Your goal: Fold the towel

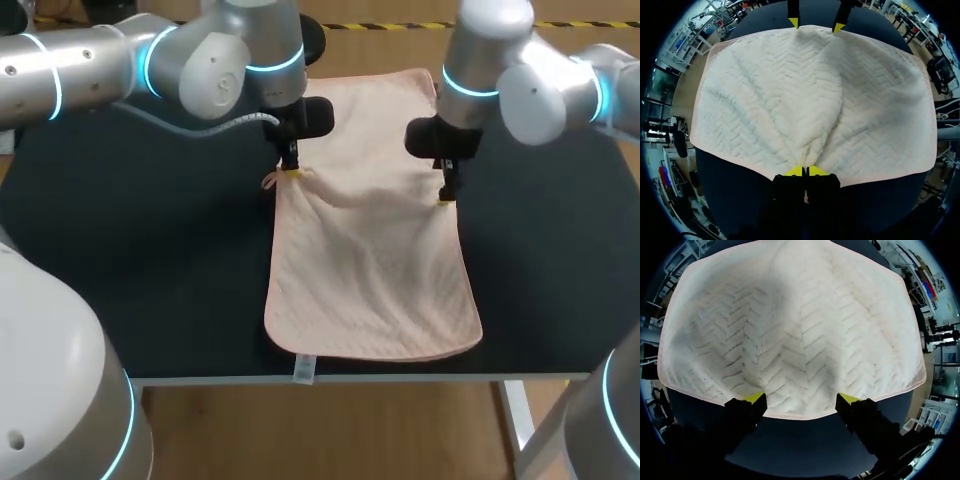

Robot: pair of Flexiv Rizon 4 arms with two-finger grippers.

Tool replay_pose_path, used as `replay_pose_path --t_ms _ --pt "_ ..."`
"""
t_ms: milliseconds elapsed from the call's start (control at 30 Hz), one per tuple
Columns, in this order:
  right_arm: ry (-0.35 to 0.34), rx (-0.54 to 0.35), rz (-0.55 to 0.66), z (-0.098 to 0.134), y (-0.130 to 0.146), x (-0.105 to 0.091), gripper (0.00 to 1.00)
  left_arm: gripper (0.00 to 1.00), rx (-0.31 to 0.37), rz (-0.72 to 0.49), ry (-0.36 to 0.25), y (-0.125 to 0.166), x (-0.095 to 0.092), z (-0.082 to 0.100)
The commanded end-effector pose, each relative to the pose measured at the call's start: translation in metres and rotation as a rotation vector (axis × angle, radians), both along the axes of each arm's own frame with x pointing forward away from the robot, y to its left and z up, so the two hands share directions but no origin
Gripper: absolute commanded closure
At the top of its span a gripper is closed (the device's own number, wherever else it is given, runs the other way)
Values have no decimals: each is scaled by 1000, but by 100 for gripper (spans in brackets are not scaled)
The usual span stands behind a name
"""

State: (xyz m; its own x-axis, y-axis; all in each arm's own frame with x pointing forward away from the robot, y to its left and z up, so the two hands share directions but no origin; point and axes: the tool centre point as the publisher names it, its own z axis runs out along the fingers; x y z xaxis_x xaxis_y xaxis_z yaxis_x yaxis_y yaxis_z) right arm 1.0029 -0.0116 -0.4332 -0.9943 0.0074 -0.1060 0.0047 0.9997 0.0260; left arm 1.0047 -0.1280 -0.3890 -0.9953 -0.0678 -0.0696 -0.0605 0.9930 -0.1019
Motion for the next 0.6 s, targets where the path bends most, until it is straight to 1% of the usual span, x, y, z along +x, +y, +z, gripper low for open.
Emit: replay_pose_path --t_ms 33,133,167,200,233,267,600 --pt "17 -8 -5 -10 1 8 0 100 2 -3 10 -1 4 -1" --pt "23 -10 -16 -15 -2 7 0 100 2 -5 11 -1 4 -2" --pt "26 -9 -20 -16 -3 7 3 100 2 -6 12 -2 4 -1" --pt "32 -8 -26 -17 -4 7 58 100 3 -7 11 -2 5 -1" --pt "32 -8 -30 -18 -4 7 81 100 2 -8 11 -2 5 -1" --pt "29 -6 -31 -18 -5 7 100 100 2 -9 11 -3 5 -1" --pt "39 -17 -42 -15 -11 0 100 100 2 -10 13 -5 5 -1"
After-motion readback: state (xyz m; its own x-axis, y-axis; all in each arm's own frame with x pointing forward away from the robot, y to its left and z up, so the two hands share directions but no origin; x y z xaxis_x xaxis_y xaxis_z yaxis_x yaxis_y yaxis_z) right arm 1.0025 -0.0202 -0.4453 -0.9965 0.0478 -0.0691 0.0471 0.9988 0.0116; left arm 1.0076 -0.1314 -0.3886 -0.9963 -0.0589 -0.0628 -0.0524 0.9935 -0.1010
